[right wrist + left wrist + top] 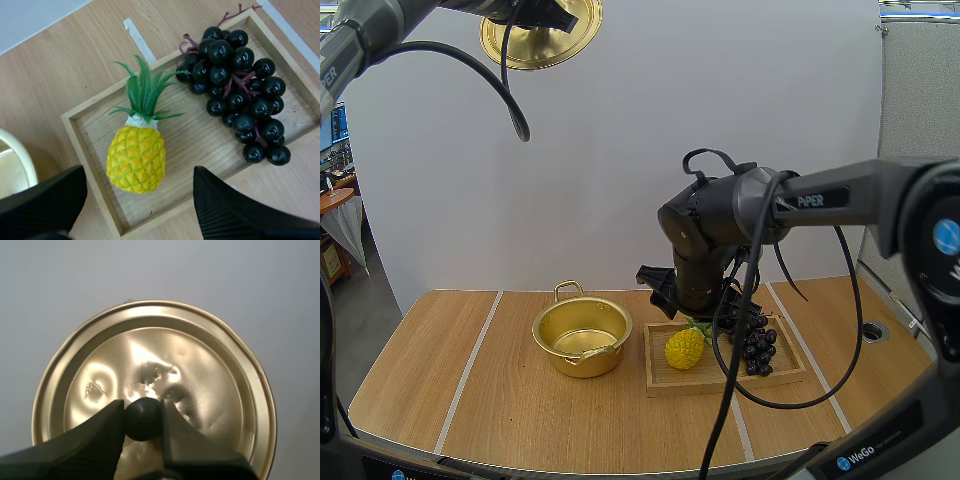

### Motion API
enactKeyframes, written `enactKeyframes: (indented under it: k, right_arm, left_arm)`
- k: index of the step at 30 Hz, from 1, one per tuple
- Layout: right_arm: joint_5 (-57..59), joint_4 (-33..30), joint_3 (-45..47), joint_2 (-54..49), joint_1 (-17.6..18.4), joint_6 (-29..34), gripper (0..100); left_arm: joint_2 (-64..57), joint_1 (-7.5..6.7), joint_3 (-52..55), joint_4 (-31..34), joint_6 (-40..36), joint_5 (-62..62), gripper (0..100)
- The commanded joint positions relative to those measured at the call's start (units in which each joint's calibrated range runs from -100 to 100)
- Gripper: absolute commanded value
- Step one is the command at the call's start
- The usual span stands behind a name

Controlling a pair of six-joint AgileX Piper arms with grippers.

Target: Open the pot, put the pineapple inside, and close it

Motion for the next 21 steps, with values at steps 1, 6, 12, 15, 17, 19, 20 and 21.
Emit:
enactKeyframes:
  k: [1, 6, 12, 15, 17, 19, 20, 21]
  right_arm:
    - [1.01, 3.62, -2.11, 2.96, -1.19, -1.87, 100]
    - [-0.74, 5.27, -4.12, 7.34, -1.98, -2.36, 100]
    - [-5.19, 5.96, -4.4, 10.84, -2.15, -2.36, 100]
    - [-5.94, 6.04, -4.4, 11.8, -2.25, -2.01, 100]
    - [-6.1, 6.04, -4.4, 12.4, -2.51, -2.01, 100]
    - [-6.1, 6.15, -4.4, 13.18, -2.94, -2.01, 100]
    - [-6.1, 6.18, -4.4, 13.51, -3.09, -2.01, 100]
    - [-6.1, 6.18, -4.4, 13.64, -3.29, -2.01, 100]
  left_arm:
    - [-0.4, -0.23, -0.52, 0.02, -0.54, -2.34, 0]
    - [-0.4, -0.23, -0.52, 0.02, -0.54, -2.34, 0]
    - [-0.4, -0.23, -0.52, 0.02, -0.54, -2.34, 0]
    - [-0.4, -0.23, -0.52, 0.02, -0.54, -2.34, 0]
    - [-0.4, -0.23, -0.52, 0.02, -0.54, -2.34, 0]
    - [-0.4, -0.23, -0.52, 0.02, -0.54, -2.34, 0]
    - [-0.4, -0.23, -0.52, 0.02, -0.54, -2.34, 0]
    - [-0.4, -0.23, -0.52, 0.02, -0.54, -2.34, 0]
